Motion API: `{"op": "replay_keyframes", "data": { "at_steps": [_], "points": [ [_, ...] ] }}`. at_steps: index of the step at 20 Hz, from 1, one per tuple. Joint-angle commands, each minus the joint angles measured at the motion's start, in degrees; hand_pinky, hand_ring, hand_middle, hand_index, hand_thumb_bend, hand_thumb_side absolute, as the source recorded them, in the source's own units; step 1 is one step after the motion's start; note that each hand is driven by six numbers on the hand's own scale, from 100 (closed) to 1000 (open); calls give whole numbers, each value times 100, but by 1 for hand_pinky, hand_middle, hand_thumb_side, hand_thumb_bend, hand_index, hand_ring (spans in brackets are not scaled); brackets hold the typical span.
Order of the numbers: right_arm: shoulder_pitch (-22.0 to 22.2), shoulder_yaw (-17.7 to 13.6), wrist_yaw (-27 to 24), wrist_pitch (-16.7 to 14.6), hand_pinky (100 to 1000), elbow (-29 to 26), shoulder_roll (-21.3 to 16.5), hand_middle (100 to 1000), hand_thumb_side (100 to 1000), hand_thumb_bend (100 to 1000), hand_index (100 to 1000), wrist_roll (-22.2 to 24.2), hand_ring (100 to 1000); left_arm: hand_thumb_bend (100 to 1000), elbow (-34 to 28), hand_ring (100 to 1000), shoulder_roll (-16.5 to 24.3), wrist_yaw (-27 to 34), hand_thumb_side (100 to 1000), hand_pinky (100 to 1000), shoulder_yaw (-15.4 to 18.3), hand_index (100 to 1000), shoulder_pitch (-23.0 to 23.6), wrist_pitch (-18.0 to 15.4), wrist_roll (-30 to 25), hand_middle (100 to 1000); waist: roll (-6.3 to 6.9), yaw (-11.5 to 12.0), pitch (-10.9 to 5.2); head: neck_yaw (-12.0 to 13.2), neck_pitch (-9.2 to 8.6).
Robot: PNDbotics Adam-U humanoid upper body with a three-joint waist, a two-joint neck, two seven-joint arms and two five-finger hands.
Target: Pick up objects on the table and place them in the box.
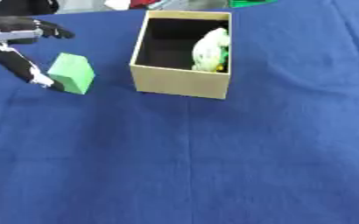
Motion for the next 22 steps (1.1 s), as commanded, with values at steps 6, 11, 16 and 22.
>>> {"op": "replay_keyframes", "data": {
  "at_steps": [6, 11, 16, 22],
  "points": [
    [-129, -68, -99, 66, 762, -93, -11, 678, 857, 100, 796, 34, 622, 602, 74, 965, 41, -665, 420, 937, 18, 990, -248, -305, -308, 929, 15, -55, -48, 88, -95],
    [-151, -80, -127, 74, 762, -93, 18, 677, 859, 100, 796, 55, 621, 573, 172, 964, 2, -962, 399, 935, 15, 979, -265, -366, -312, 921, 28, -91, -12, 117, -122],
    [-152, -84, -134, 71, 762, -93, 20, 677, 859, 100, 796, 55, 621, 573, 208, 964, -8, -1012, 399, 935, 22, 979, -269, -404, -300, 921, 28, -95, -7, 119, -123],
    [-153, -100, -177, 95, 761, -93, 86, 672, 874, 100, 792, 17, 615, 451, 290, 955, -40, -1220, 333, 927, 7, 957, -268, -380, -413, 907, 30, -151, 103, 155, -144]
  ]
}}
